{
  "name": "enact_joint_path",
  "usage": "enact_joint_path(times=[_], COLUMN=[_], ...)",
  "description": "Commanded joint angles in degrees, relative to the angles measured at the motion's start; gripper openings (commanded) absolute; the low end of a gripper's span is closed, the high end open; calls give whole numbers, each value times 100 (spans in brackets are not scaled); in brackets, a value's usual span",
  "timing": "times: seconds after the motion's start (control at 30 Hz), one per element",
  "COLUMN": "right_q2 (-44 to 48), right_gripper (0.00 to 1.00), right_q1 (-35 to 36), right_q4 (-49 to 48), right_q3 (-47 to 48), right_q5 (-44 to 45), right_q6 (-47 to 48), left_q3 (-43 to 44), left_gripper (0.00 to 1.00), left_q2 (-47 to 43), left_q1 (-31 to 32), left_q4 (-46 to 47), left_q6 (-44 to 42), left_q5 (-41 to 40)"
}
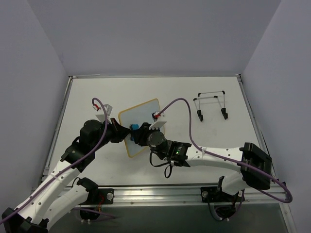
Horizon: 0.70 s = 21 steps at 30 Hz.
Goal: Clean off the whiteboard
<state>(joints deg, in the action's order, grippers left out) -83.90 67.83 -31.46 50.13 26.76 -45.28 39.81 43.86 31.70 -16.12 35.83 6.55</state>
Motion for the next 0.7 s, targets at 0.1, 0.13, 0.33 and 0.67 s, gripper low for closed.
enact_joint_path(times=[0.1,0.13,0.33,0.67], right_q2=[-232,-232,-22,-179], right_gripper=[0,0,0,0], right_q1=[-481,-560,-1000,-1308], right_q4=[-290,-282,-465,-466], right_q3=[349,305,-459,-821], right_q5=[-232,-294,-549,-1419], right_q6=[-130,-148,-253,-8], left_q3=[0,9,18,44], left_gripper=[2,2,2,2], left_q2=[-105,-114,-167,-88], left_q1=[266,266,266,266], left_q4=[127,109,39,82], left_q6=[354,345,301,293], left_q5=[1543,1525,1490,1463])
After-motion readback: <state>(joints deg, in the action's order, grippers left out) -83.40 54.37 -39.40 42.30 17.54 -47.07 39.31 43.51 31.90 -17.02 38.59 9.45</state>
